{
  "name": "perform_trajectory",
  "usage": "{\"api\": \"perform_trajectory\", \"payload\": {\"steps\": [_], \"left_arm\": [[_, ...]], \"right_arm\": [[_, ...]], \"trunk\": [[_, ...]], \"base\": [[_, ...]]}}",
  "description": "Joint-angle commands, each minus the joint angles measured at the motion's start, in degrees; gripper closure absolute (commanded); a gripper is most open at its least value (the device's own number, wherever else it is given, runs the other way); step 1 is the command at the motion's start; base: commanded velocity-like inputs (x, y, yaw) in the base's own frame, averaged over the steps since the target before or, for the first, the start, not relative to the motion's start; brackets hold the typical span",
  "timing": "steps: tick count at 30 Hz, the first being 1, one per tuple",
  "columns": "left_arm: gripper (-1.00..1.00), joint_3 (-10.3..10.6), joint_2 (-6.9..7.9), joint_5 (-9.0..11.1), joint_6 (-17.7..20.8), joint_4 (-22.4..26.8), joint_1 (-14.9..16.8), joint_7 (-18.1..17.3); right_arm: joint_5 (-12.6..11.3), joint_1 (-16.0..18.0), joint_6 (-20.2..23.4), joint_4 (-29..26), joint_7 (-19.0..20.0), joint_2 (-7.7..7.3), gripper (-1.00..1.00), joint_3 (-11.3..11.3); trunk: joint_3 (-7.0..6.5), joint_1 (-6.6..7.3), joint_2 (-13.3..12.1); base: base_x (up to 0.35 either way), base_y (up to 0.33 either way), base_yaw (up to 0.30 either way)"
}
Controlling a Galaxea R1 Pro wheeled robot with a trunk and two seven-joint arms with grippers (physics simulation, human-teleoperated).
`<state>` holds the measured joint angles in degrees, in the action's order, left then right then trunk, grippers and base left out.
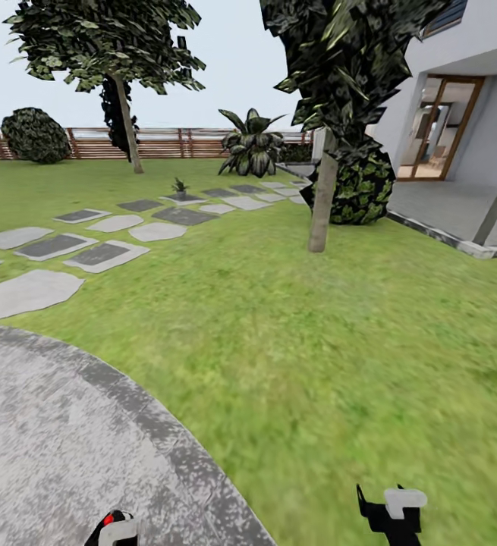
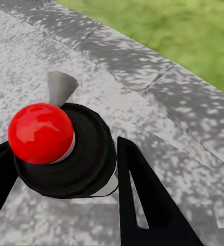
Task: Pick up the pesticide atomizer in the garden and spray insectifuge to fully cover both potted plants in the garden.
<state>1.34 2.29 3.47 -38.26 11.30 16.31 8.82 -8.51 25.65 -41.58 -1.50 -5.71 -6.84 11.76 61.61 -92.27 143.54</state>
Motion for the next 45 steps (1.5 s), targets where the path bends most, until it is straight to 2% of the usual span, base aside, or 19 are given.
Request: {"api": "perform_trajectory", "payload": {"steps": [1, 14, 45], "left_arm": [[1.0, 0.2, 0.0, 0.4, -0.2, -0.1, 0.0, 0.0], [1.0, 0.0, 0.08, 0.4, -0.2, -0.1, 0.0, 0.0], [1.0, 0.0, 0.08, 0.3, -0.2, -0.1, 0.0, 0.0]], "right_arm": [[-0.5, 0.0, -0.1, 0.0, -0.2, 0.02, -1.0, 0.5], [-0.4, 0.0, -0.2, 0.0, -0.3, 1.61, -1.0, 0.5], [-0.8, 0.0, -0.2, -0.1, -0.4, 1.68, -1.0, 0.4]], "trunk": [[0.01, -0.02, 0.0], [-0.09, -0.02, 0.0], [-0.09, -0.02, 0.0]], "base": [[0.3, 0.161, 0.257], [0.18, 0.055, 0.276], [0.001, 0.0, 0.282]]}}
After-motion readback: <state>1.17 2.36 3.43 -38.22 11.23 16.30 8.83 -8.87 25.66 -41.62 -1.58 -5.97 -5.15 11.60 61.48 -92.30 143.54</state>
